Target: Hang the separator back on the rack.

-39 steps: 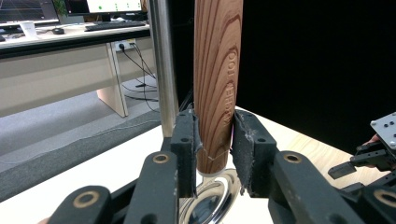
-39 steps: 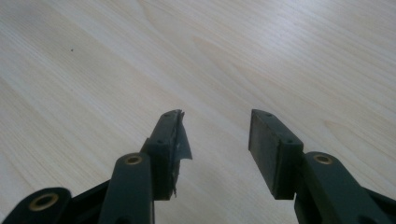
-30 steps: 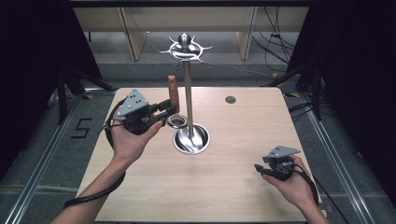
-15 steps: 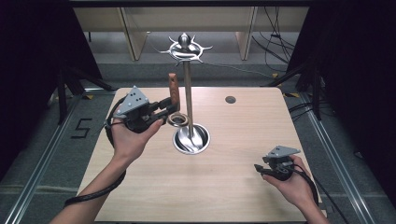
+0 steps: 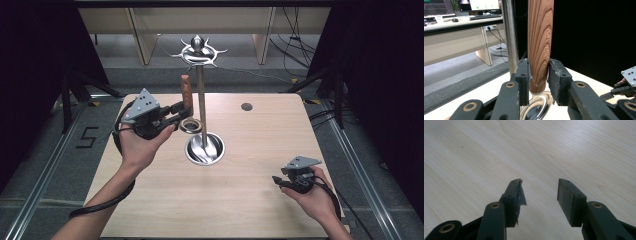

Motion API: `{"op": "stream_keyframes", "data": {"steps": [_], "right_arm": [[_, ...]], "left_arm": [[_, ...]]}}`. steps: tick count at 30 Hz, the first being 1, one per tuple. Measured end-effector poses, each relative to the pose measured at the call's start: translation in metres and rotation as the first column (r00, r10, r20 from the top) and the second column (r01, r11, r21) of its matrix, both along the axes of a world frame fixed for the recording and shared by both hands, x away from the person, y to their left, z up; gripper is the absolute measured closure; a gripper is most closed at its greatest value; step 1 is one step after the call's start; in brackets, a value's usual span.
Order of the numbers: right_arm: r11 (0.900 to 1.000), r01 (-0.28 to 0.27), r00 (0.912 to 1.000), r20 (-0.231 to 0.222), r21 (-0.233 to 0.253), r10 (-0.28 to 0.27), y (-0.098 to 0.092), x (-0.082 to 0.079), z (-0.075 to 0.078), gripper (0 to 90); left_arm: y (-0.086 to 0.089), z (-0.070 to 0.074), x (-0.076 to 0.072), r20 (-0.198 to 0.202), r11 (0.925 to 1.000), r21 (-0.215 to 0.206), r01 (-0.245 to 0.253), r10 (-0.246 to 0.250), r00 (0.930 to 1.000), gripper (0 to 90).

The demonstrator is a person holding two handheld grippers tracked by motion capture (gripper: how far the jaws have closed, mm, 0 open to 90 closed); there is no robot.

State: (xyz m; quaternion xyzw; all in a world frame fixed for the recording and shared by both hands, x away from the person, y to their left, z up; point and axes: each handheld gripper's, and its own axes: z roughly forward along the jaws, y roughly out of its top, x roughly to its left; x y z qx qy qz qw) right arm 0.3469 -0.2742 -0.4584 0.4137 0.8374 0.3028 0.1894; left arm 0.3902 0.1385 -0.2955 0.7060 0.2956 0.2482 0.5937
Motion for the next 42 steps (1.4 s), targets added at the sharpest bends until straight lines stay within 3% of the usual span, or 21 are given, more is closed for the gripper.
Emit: {"op": "stream_keyframes", "data": {"steps": [42], "right_arm": [[1.0,0.003,0.9999,-0.014,0.006,-0.003,0.0,0.0,0.0,54.8]], "left_arm": [[-0.002,0.016,0.011,-0.02,0.9996,0.019,0.021,-0.02,0.9996,70.0]]}}
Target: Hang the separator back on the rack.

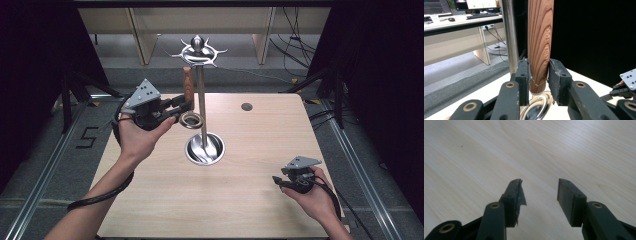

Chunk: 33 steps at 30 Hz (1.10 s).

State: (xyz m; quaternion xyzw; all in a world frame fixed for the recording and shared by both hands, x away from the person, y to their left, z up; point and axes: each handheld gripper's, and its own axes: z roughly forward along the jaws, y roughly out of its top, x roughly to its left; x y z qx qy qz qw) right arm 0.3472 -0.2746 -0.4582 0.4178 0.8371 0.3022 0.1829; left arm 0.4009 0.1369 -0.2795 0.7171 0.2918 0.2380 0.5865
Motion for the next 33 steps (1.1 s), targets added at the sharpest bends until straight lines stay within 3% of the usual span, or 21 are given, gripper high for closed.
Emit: {"op": "stream_keyframes", "data": {"steps": [33], "right_arm": [[1.0,0.002,1.0,-0.001,0.0,-0.002,0.0,0.0,0.0,54.6]], "left_arm": [[-0.003,0.004,0.013,-0.02,1.0,0.006,-0.003,0.004,0.9998,70.0]]}}
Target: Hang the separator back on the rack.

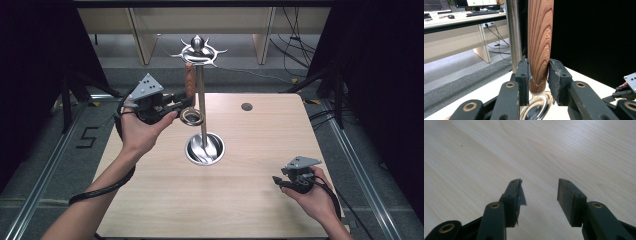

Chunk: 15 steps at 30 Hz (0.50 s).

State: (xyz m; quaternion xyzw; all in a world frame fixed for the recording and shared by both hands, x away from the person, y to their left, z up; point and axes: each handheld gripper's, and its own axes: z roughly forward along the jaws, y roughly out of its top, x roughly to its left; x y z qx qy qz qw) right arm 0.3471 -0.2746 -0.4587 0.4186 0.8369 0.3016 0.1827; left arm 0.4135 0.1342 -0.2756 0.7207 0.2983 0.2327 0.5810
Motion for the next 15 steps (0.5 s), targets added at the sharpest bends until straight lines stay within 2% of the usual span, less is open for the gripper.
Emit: {"op": "stream_keyframes", "data": {"steps": [2,3,15], "right_arm": [[1.0,-0.001,1.0,0.0,-0.001,0.001,-0.0001,0.0001,0.0,54.7],[1.0,0.0,1.0,0.0,0.0,0.0,-0.0001,0.0001,0.0,54.7],[1.0,-0.001,1.0,-0.002,-0.002,0.001,-0.0002,0.0002,-0.0002,54.6]], "left_arm": [[-0.0003,-0.0001,0.0003,-0.001,1.0,-0.002,0.0,0.0,1.0,70.0],[-0.0015,-0.0004,0.0007,-0.017,1.0,-0.007,0.001,-0.001,0.9999,70.0],[-0.0044,-0.001,0.0033,-0.023,1.0,-0.001,0.009,-0.009,0.9997,69.9]]}}
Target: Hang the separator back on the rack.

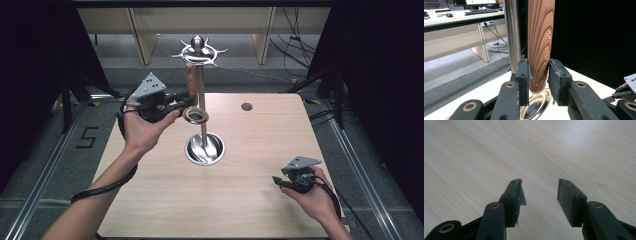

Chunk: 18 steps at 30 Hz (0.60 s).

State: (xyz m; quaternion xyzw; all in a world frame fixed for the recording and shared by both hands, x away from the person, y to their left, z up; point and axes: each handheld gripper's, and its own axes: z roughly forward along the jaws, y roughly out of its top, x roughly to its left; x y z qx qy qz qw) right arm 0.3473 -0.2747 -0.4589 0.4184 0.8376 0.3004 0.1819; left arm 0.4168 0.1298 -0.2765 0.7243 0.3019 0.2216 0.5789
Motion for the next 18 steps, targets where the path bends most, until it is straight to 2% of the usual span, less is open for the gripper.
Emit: {"op": "stream_keyframes", "data": {"steps": [13,18], "right_arm": [[1.0,-0.001,1.0,-0.001,0.0,0.001,0.0,0.0,0.0,54.4],[1.0,0.0,1.0,-0.001,0.002,0.0,-0.0001,-0.0002,0.0001,54.2]], "left_arm": [[0.0009,-0.0029,0.0017,-0.005,1.0,-0.007,0.0,0.0,1.0,69.6],[0.0051,-0.0046,0.0002,0.006,0.9997,-0.024,-0.007,0.007,1.0,68.1]]}}
